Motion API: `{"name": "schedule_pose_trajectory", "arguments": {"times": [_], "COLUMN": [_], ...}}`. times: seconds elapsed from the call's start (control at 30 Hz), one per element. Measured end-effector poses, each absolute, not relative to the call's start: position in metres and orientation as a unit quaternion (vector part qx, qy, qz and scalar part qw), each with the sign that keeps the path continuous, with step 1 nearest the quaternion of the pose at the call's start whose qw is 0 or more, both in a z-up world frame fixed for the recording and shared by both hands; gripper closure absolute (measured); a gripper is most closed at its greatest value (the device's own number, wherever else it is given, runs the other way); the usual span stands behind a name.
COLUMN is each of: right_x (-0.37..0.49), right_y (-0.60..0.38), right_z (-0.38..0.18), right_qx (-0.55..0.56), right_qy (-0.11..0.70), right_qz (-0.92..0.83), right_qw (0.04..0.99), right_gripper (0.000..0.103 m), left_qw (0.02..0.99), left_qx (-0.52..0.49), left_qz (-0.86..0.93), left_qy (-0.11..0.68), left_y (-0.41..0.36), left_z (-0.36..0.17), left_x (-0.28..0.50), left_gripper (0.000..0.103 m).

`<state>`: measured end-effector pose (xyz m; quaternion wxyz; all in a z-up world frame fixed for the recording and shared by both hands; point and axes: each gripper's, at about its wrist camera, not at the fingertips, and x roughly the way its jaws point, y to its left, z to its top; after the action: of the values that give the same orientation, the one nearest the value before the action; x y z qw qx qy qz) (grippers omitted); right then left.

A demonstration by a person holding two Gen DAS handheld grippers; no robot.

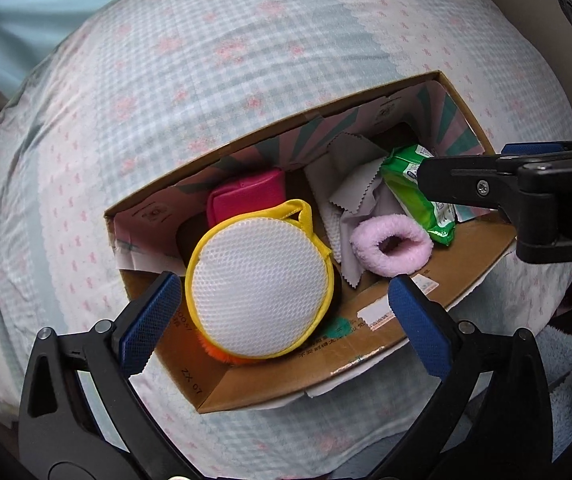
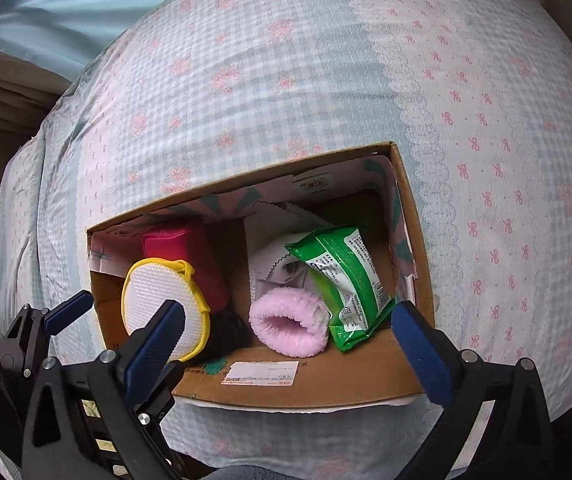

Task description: Organize soft objects

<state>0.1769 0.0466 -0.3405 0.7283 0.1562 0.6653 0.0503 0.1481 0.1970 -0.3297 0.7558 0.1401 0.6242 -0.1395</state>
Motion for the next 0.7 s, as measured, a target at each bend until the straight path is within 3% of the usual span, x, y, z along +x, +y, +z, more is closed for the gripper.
{"name": "schedule_pose_trajectory", "arguments": {"times": [0.27,0.7], "right_x": [0.16,0.096], "right_y": [0.027,-0.034], "right_z": [-0.279,-0.094], "right_qx": [0.134,0.045], "right_qy": [0.609,0.446], "right_qz": [0.07,0.065], "right_qw": [0.778,0.892], "right_gripper": [0.0,0.0], "left_qw": [0.808,0.919], "left_qx": [0.105,0.026], "left_qz": [-0.106,-0.047], "left_qy": [0.57,0.39], "left_y": [0.197,0.172], "left_z": [-0.26,-0.065], "left_x": [0.129,0.071], "left_gripper": [0.0,0.0]}}
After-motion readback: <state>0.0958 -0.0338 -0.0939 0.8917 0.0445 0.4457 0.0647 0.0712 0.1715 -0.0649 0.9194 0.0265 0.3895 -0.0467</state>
